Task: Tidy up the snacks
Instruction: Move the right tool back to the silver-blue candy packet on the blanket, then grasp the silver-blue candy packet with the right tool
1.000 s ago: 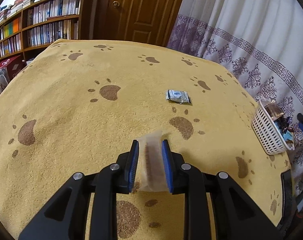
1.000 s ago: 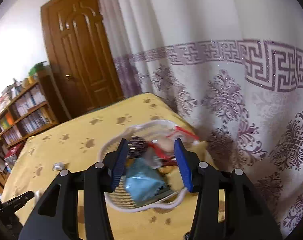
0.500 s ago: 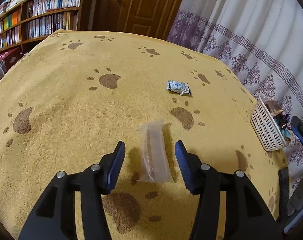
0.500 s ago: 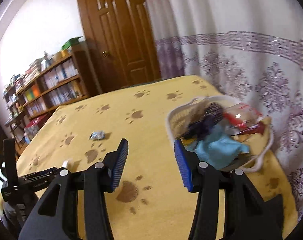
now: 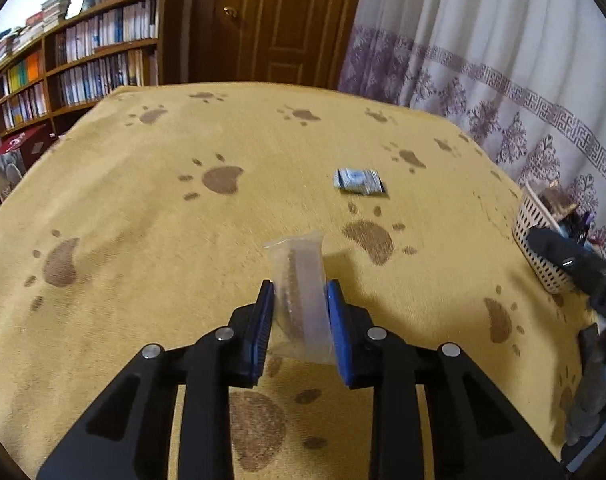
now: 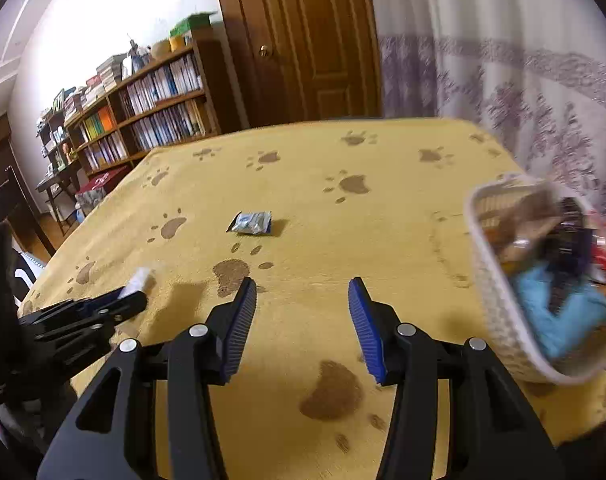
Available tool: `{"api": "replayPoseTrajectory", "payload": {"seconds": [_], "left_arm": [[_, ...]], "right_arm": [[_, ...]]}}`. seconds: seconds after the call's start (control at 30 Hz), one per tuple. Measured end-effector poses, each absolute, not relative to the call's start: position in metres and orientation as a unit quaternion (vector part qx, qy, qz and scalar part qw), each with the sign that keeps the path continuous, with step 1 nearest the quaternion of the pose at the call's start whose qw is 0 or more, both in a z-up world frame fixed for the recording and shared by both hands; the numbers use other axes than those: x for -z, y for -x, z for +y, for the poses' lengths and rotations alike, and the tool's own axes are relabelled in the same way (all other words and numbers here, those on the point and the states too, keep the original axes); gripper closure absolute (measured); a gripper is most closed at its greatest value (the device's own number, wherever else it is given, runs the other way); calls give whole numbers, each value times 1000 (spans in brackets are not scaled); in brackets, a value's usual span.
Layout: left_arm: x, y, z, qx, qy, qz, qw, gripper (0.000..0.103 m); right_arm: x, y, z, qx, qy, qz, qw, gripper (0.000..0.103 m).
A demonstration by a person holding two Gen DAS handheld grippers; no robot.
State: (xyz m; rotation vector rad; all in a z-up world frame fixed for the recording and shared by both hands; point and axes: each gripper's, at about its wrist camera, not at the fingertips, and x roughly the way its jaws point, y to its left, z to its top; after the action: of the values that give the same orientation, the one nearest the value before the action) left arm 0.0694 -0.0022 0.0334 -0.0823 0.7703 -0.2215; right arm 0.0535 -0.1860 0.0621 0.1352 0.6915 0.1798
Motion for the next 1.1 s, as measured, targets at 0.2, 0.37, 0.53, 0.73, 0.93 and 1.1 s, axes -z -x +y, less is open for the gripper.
{"api": "replayPoseTrajectory", "payload": {"seconds": [0.2, 0.37, 0.53, 0.73, 0.93, 1.1], "left_arm": [[-41, -68, 14, 90, 65, 362, 925, 76], [-45, -65, 22, 79, 81, 355, 928, 75], [-47, -62, 28, 68, 87, 349, 930, 75], [-47, -62, 32, 62, 97, 351, 929, 75], [-45, -62, 34, 61, 105, 357, 926, 75], [-46, -62, 34, 60, 108, 357, 926, 75]], "right_arm": [[-40, -103, -163, -118, -74, 383, 913, 53], [-29, -140, -138, -134, -66, 398, 905, 41], [-21, -175, -118, -122, -54, 407, 904, 40], [-20, -201, -100, -115, -40, 409, 904, 39], [-17, -206, -86, -87, 11, 410, 908, 44], [-16, -202, -89, -75, 24, 406, 911, 58]]}}
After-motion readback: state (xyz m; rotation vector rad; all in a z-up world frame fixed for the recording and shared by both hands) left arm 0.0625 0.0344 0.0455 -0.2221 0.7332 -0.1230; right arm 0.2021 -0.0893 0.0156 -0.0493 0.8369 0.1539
